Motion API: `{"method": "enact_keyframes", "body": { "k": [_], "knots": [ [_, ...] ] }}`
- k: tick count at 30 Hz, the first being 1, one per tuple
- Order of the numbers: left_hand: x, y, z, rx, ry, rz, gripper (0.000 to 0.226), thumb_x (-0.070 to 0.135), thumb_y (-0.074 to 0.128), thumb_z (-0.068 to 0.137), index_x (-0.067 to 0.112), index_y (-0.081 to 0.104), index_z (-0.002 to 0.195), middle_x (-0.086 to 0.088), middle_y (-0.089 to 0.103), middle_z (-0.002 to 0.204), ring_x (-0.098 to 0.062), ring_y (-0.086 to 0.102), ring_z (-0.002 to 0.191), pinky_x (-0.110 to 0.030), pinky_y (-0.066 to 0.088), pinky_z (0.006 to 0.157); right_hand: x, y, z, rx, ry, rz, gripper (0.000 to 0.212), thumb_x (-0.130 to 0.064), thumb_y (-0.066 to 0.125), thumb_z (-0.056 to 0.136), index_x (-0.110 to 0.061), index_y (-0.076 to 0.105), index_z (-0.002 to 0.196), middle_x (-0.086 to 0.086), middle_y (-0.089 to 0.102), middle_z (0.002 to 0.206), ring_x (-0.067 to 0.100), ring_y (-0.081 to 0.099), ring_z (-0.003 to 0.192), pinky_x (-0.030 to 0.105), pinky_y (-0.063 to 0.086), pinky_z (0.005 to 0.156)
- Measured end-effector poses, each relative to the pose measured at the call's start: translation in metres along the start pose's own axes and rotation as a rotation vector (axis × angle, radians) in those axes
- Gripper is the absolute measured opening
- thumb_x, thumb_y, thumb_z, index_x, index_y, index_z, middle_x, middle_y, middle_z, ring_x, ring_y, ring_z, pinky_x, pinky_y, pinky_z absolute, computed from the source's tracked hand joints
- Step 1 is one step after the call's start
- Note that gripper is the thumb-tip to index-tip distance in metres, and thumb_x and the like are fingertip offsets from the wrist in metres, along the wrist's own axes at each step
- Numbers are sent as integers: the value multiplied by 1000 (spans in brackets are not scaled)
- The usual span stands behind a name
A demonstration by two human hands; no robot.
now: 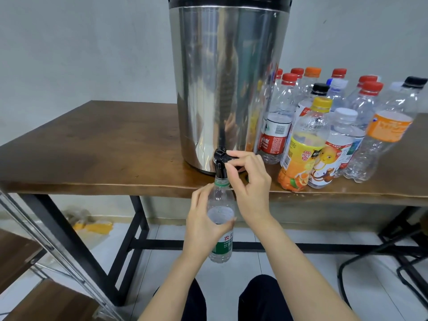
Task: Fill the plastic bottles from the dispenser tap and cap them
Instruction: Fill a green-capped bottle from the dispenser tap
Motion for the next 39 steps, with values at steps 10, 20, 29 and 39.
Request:
{"method": "enact_keyframes", "body": {
  "k": [10,20,29,39],
  "knots": [
    [0,1,0,3,-10,16,88,23,89,63,42,39,133,16,43,130,0,46,123,-10,41,98,0,0,0,-8,6,27,20,-22,58,93,-5,67,88,-4,64,109,15,59,99,9,40,82],
    [4,-1,-1,-7,-7,8,90,23,89,65,59,33,124,21,42,130,7,44,124,-6,39,97,2,0,-1,14,9,53,19,-22,58,92,-5,66,88,-5,64,109,13,60,99,11,42,81],
    [4,-1,-1,-11,-10,14,89,23,89,65,61,33,123,20,42,131,8,43,123,-10,39,97,1,0,0,13,0,59,20,-22,58,93,-5,66,88,-5,64,109,14,61,100,13,44,80],
    [4,0,0,-18,-19,11,88,22,89,63,57,35,123,20,43,131,9,43,122,-4,37,93,4,1,-2,39,5,89,19,-22,58,93,-6,65,88,-2,65,109,13,62,100,15,46,79]
  ]
}}
Point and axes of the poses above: each hand's wrist, its own z-axis towards the middle knuckle, its own y-axis out of the palm, x = y × z, the point moved 10 cm from there along z, towards the middle knuckle
